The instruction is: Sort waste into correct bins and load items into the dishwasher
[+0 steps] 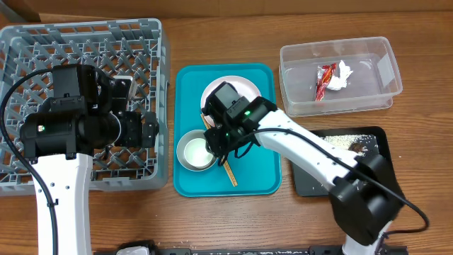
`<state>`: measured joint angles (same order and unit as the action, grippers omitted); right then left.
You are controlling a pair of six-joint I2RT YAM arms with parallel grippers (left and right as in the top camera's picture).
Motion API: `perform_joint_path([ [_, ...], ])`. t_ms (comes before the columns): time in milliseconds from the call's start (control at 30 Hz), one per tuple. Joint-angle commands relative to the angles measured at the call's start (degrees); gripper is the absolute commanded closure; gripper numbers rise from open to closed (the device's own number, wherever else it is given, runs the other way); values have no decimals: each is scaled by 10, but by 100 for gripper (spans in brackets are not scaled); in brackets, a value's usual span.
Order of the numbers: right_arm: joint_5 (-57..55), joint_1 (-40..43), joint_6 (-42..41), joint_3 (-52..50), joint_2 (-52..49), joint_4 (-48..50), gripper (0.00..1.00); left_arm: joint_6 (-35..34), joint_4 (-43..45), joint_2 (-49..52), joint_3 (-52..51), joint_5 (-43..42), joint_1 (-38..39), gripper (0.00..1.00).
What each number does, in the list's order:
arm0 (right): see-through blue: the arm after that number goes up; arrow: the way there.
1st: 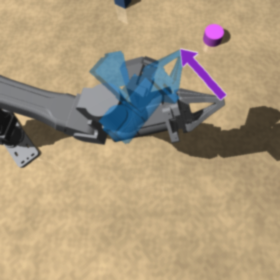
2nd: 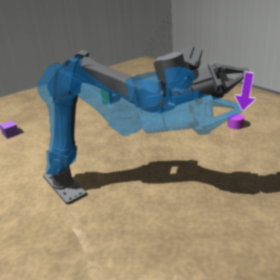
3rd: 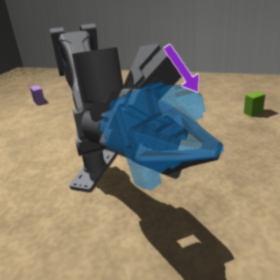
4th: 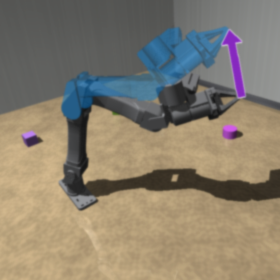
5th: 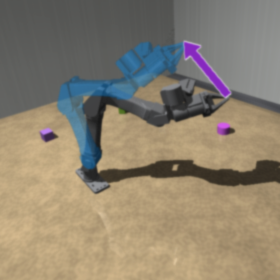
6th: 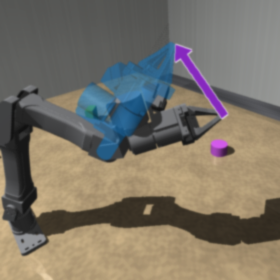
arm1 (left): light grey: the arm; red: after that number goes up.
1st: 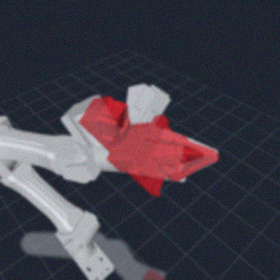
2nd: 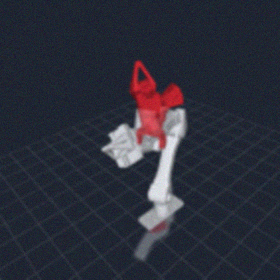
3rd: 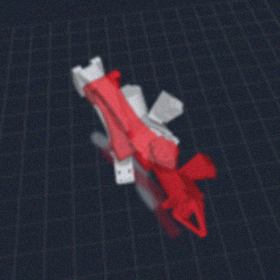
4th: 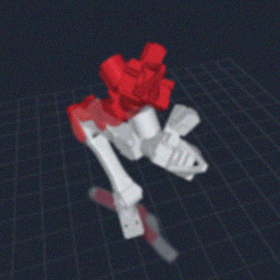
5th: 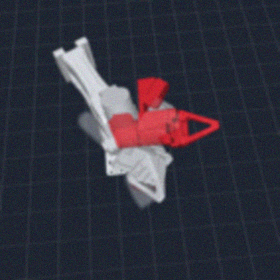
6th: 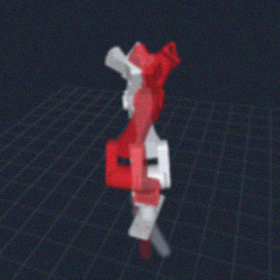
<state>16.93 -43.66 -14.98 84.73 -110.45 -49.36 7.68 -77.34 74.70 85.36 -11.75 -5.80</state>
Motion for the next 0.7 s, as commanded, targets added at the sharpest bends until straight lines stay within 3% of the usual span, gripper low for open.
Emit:
perform_joint_path([
  [0,-5,-3,-29,-3,-19,5,67,-4,0,0,10,1,2,0],
  [100,-3,-3,-29,-2,-21,10,83,-4,0,0,10,1,2,0],
  [267,-7,12,-28,21,-6,-11,96,-5,0,0,10,0,2,0],
  [533,-20,124,-28,78,88,-73,96,-17,13,5,10,-79,2,0],
  [667,76,212,-31,78,122,-69,96,-16,28,23,10,-185,6,0],
])
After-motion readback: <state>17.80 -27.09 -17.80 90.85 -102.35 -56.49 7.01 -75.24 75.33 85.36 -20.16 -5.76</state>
